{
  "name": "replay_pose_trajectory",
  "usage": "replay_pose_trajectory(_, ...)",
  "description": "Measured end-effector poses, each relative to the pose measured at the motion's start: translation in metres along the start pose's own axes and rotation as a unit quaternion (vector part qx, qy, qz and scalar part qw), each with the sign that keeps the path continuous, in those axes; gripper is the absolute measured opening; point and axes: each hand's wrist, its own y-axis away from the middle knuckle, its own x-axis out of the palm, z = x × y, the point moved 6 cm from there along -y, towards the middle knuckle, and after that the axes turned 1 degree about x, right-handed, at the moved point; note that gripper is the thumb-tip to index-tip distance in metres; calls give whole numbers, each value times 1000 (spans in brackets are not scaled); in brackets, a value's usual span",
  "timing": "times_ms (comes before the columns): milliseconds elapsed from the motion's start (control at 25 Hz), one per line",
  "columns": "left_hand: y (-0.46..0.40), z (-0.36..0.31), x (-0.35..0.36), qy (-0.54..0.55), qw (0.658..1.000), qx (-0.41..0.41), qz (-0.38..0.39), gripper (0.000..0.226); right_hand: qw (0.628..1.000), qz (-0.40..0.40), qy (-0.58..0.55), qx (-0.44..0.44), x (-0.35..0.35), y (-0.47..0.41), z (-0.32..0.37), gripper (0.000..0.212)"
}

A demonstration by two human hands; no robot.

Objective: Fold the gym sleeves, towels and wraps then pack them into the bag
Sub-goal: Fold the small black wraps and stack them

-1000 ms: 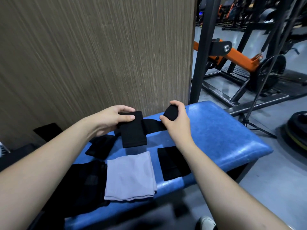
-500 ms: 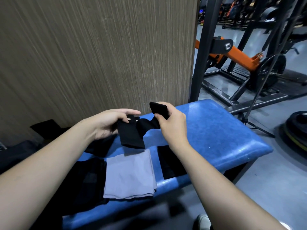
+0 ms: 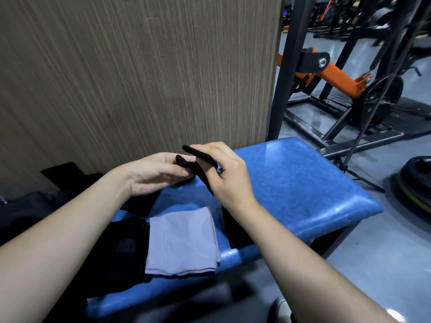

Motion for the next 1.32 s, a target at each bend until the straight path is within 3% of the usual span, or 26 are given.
replay_pose_trajectory(160,-5,2,-5,4,991,10,-136,8,999,28,36,-2,7,4,0,40)
replay_pose_trajectory(280,-1,0,-16,-149,961,-21,-233,8,995,45,88,-5,8,6,2,47)
replay_pose_trajectory(360,2,-5,-15,-163,950,-16,-265,9,990,60,125,-4,10,6,2,52)
replay_pose_trajectory(480,0,-10,-8,-91,963,16,-253,24,980,79,181,-15,15,7,2,61)
replay_pose_trajectory(720,-2,-12,-6,9,980,39,-195,14,970,137,200,28,16,9,-14,66)
replay_pose_trajectory(800,-1,-12,-6,45,984,62,-162,36,964,168,196,59,18,11,-19,73)
replay_pose_trajectory(920,-3,-12,0,24,991,72,-110,68,966,169,159,112,17,10,-24,80)
replay_pose_trajectory(1080,-5,-11,13,-34,989,72,-127,61,968,154,122,155,16,7,-26,83)
replay_pose_trajectory(1240,-4,-18,15,-14,983,84,-161,59,969,145,-44,194,4,3,-34,83)
replay_pose_trajectory(1320,-4,-22,21,-6,986,91,-142,59,949,106,-179,236,-9,3,-41,57)
